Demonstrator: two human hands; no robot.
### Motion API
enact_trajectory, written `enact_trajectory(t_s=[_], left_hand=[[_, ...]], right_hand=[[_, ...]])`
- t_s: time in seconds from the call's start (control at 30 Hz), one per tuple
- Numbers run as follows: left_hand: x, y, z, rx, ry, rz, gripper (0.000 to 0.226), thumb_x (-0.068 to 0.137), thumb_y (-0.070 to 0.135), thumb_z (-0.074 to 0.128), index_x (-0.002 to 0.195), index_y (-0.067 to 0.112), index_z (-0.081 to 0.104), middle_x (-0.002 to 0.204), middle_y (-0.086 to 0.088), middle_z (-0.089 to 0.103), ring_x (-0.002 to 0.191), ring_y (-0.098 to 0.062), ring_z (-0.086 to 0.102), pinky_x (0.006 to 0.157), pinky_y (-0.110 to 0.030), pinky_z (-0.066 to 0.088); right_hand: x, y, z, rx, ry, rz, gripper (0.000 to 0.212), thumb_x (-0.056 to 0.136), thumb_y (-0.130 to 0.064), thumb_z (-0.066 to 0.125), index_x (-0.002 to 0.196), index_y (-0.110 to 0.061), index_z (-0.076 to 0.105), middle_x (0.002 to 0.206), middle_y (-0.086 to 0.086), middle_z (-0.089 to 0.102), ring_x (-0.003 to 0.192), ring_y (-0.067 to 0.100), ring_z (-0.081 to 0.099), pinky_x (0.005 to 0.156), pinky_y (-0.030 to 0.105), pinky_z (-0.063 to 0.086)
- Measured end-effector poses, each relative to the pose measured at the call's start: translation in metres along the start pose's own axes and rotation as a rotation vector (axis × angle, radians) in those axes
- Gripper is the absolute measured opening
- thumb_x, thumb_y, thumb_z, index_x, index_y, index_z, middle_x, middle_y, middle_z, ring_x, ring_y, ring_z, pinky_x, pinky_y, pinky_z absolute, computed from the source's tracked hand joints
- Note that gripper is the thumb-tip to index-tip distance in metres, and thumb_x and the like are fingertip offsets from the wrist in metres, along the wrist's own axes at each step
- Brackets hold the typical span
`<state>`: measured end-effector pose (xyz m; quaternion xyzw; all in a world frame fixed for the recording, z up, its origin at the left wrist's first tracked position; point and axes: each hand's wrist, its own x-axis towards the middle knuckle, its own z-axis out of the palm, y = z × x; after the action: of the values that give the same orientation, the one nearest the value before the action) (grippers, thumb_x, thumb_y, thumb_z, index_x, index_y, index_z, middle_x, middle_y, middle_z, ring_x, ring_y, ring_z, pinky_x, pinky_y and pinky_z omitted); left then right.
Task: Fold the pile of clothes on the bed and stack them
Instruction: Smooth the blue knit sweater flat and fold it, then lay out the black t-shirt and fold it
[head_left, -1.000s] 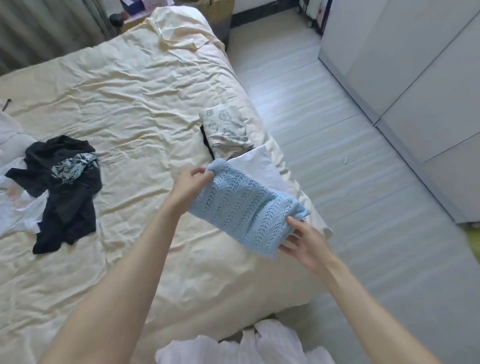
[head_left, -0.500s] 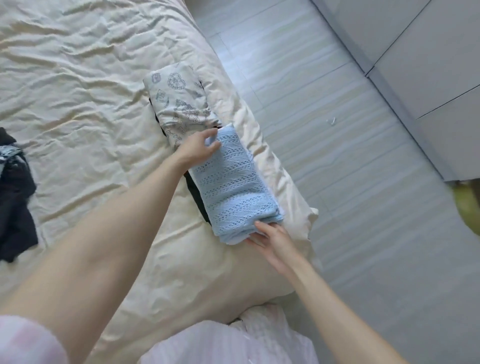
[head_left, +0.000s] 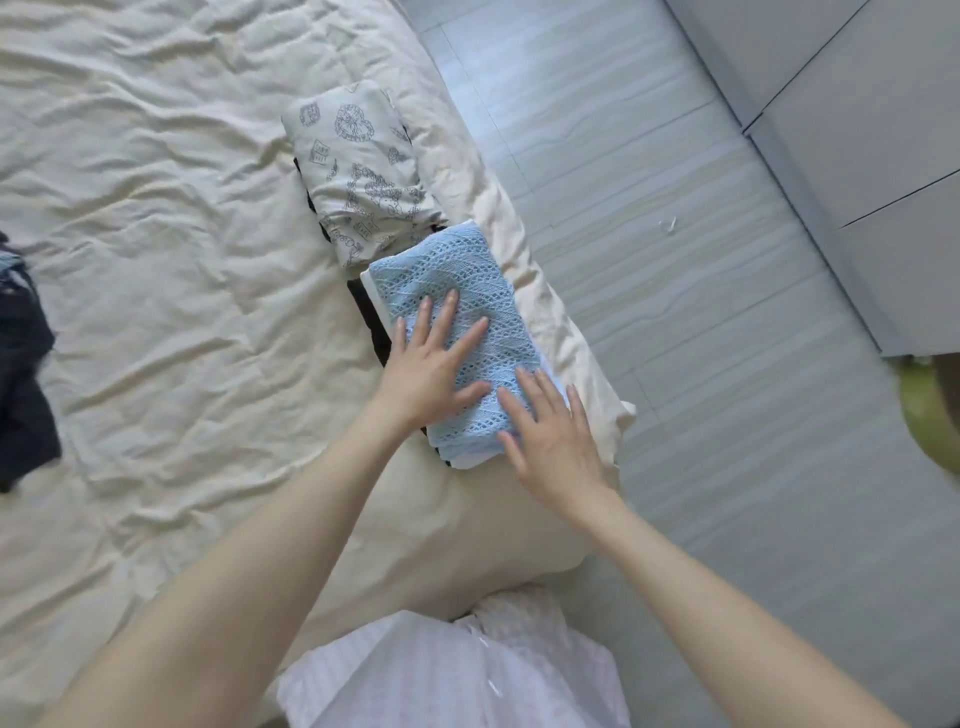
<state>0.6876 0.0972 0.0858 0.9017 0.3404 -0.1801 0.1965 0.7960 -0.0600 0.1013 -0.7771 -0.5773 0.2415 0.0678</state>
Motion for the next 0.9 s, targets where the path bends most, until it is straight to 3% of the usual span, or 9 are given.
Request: enact_trajectory(t_s=[0.07,0.23,0.47,0.73,0.9], left_hand=[[0.006,0.001,-0.007,0.053,-0.074,0.017,0.078,0.087,0.063,0.043,0.150,0.038,0.003,0.157,-0.005,-0.020,0.144,-0.031,-0.015,0.115,-0.052,-0.002],[-0.017,0.017,-0.023,0.005,-0.098,-0.053,0.072,0.093,0.056,0.040,0.150,0.036,0.002,0.157,-0.005,-0.018,0.144,-0.029,-0.014,0.116,-0.050,-0.001],[-0.129,0.015,-0.044,-0.221,0.226,-0.283,0.067,0.094,0.046,0.045,0.150,0.035,0.010,0.159,-0.003,-0.007,0.146,-0.025,-0.009,0.116,-0.047,0.003],[-0.278,-0.030,-0.055,-0.454,0.603,-0.608,0.061,0.095,0.040,0.047,0.148,0.034,0.019,0.159,-0.001,-0.001,0.145,-0.020,-0.010,0.116,-0.041,-0.002],[-0.379,-0.045,-0.004,-0.606,0.645,-0.811,0.061,0.095,0.041,0.044,0.148,0.037,0.014,0.159,0.000,-0.005,0.145,-0.018,-0.013,0.116,-0.034,-0.001]], right_hand=[[0.008,0.006,0.004,-0.054,-0.159,0.074,0.052,0.100,-0.036,0.036,0.149,-0.024,0.022,0.160,0.002,0.009,0.147,0.017,0.006,0.118,0.046,0.002],[0.010,0.004,-0.013,-0.020,-0.220,0.070,0.051,0.100,-0.040,0.035,0.148,-0.024,0.025,0.159,0.001,0.009,0.146,0.015,0.007,0.116,0.044,0.001],[0.007,-0.045,-0.070,-0.111,-0.052,-0.110,0.059,0.098,-0.043,0.040,0.150,-0.024,0.020,0.160,0.003,0.008,0.147,0.018,0.007,0.116,0.043,0.003],[-0.010,-0.180,-0.088,-0.112,0.028,-0.427,0.059,0.096,-0.041,0.047,0.148,-0.021,0.028,0.158,0.006,0.014,0.147,0.023,0.011,0.117,0.045,0.005],[-0.043,-0.273,-0.046,-0.172,-0.062,-0.655,0.061,0.096,-0.045,0.043,0.149,-0.021,0.025,0.159,0.005,0.010,0.147,0.024,0.009,0.116,0.046,0.004]])
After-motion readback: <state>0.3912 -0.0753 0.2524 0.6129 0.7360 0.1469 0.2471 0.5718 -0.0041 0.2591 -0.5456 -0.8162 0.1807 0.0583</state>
